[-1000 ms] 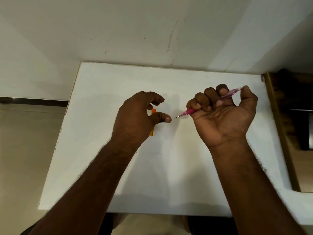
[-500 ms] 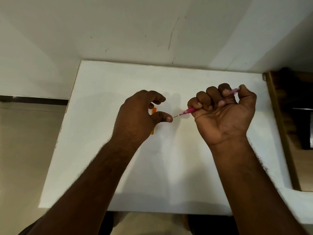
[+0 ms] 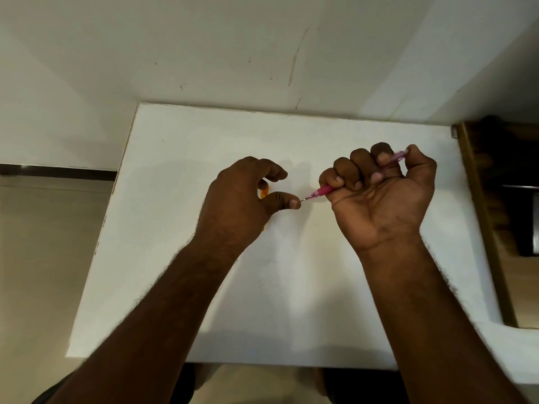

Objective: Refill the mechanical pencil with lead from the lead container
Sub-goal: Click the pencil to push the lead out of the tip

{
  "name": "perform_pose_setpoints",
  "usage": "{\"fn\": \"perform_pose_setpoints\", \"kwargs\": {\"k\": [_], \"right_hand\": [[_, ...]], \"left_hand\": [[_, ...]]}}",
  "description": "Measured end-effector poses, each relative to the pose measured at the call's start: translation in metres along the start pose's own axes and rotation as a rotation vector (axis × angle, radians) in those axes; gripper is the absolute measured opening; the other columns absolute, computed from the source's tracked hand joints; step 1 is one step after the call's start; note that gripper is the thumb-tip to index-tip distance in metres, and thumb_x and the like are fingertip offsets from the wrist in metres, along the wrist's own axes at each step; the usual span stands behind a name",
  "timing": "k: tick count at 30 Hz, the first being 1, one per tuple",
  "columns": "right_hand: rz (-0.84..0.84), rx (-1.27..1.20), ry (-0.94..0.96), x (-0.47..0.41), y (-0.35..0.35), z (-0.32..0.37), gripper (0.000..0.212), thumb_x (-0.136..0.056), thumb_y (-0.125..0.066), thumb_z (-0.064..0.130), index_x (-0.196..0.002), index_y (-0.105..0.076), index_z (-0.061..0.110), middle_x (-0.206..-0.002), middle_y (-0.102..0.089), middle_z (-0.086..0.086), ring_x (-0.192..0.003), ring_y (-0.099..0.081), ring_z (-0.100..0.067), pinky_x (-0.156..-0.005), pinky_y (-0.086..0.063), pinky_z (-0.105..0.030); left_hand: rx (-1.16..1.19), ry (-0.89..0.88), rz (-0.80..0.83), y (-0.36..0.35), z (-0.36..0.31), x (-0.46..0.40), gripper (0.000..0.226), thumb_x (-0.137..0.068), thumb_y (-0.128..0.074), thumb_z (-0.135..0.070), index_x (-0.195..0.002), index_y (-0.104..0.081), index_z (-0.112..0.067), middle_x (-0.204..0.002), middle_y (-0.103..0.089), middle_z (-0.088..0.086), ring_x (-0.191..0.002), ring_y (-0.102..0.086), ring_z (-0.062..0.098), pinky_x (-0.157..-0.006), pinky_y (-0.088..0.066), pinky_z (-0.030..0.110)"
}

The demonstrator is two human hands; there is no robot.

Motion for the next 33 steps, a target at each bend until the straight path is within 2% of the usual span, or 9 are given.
{"fn": "perform_pose_setpoints", "kwargs": {"k": [10, 14, 16, 20, 22, 25, 27, 30, 33], "right_hand": [[0.008, 0.003, 0.017, 0.000, 0.001, 0.003, 0.046, -0.095, -0.033, 0.047, -0.064, -0.045, 0.015, -0.055, -0.031, 0.003, -0.054, -0.021, -0.016, -0.059, -0.030, -0.029], [0.033, 0.010, -0.007, 0.001, 0.004, 0.002, 0.051, -0.095, -0.029, 0.052, -0.074, -0.054, 0.012, -0.061, -0.039, 0.001, -0.058, -0.027, -0.016, -0.062, -0.032, -0.031], [-0.001, 0.067, 0.001, -0.002, 0.005, 0.003, 0.045, -0.096, -0.030, 0.042, -0.083, -0.059, 0.011, -0.068, -0.046, -0.002, -0.058, -0.036, -0.017, -0.063, -0.036, -0.031], [-0.183, 0.417, 0.044, -0.007, 0.011, 0.000, 0.026, -0.096, -0.047, 0.012, -0.104, -0.069, 0.001, -0.081, -0.062, -0.004, -0.063, -0.053, -0.017, -0.060, -0.050, -0.032], [-0.233, 0.647, 0.053, -0.007, 0.013, -0.005, 0.021, -0.100, -0.055, 0.008, -0.107, -0.074, 0.004, -0.082, -0.066, -0.004, -0.063, -0.060, -0.014, -0.064, -0.056, -0.030], [-0.268, 1.149, 0.090, -0.005, 0.016, -0.009, 0.017, -0.098, -0.065, 0.017, -0.112, -0.073, 0.018, -0.084, -0.071, 0.001, -0.071, -0.070, -0.013, -0.076, -0.063, -0.037], [-0.290, 1.475, 0.165, -0.003, 0.019, -0.009, 0.021, -0.092, -0.072, 0.024, -0.113, -0.069, 0.025, -0.080, -0.072, 0.008, -0.072, -0.072, -0.009, -0.076, -0.061, -0.032], [-0.304, 1.728, 0.224, -0.001, 0.020, -0.013, 0.025, -0.087, -0.078, 0.032, -0.108, -0.066, 0.027, -0.076, -0.071, 0.014, -0.070, -0.067, -0.003, -0.074, -0.052, -0.023], [-0.294, 1.886, 0.190, -0.003, 0.021, -0.019, 0.022, -0.085, -0.079, 0.037, -0.100, -0.068, 0.025, -0.088, -0.077, 0.006, -0.071, -0.063, -0.007, -0.073, -0.045, -0.021]], "left_hand": [[-0.035, 0.030, -0.025, 0.007, 0.006, -0.001, 0.032, -0.078, -0.083, -0.039, -0.106, -0.074, -0.028, -0.103, -0.070, -0.013, -0.088, -0.063, 0.009, -0.078, -0.049, 0.027], [-0.088, 0.043, -0.006, 0.007, 0.009, -0.002, 0.027, -0.081, -0.082, -0.034, -0.106, -0.074, -0.030, -0.100, -0.068, -0.014, -0.088, -0.062, 0.009, -0.075, -0.044, 0.024], [-0.125, 0.052, 0.017, 0.007, 0.011, -0.002, 0.025, -0.083, -0.080, -0.030, -0.106, -0.073, -0.031, -0.100, -0.068, -0.013, -0.090, -0.062, 0.010, -0.077, -0.043, 0.025], [-0.213, 0.061, 0.066, 0.006, 0.017, -0.001, 0.028, -0.084, -0.078, -0.022, -0.110, -0.073, -0.028, -0.100, -0.068, -0.009, -0.090, -0.060, 0.009, -0.078, -0.040, 0.022], [-0.245, 0.070, 0.087, 0.005, 0.020, -0.001, 0.030, -0.082, -0.079, -0.021, -0.111, -0.072, -0.027, -0.101, -0.069, -0.007, -0.087, -0.059, 0.010, -0.077, -0.041, 0.023], [-0.307, 0.097, 0.104, 0.004, 0.023, -0.002, 0.028, -0.082, -0.080, -0.024, -0.108, -0.072, -0.029, -0.098, -0.068, -0.008, -0.083, -0.059, 0.012, -0.076, -0.046, 0.026], [-0.306, 0.112, 0.099, 0.004, 0.024, -0.003, 0.027, -0.081, -0.080, -0.026, -0.106, -0.072, -0.030, -0.095, -0.067, -0.009, -0.081, -0.059, 0.012, -0.076, -0.047, 0.027], [-0.299, 0.113, 0.096, 0.004, 0.024, -0.003, 0.028, -0.080, -0.081, -0.028, -0.106, -0.072, -0.030, -0.094, -0.067, -0.009, -0.081, -0.059, 0.013, -0.076, -0.048, 0.028], [-0.300, 0.109, 0.098, 0.003, 0.024, -0.003, 0.029, -0.080, -0.082, -0.029, -0.107, -0.072, -0.030, -0.094, -0.067, -0.009, -0.081, -0.059, 0.013, -0.076, -0.047, 0.028]]}}
Point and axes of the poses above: each hand's wrist, its own x-axis away from the middle knuckle, its own y-axis out of the back of the hand, z = x × y, the point moved 5 cm from there along -x, towards the middle knuckle
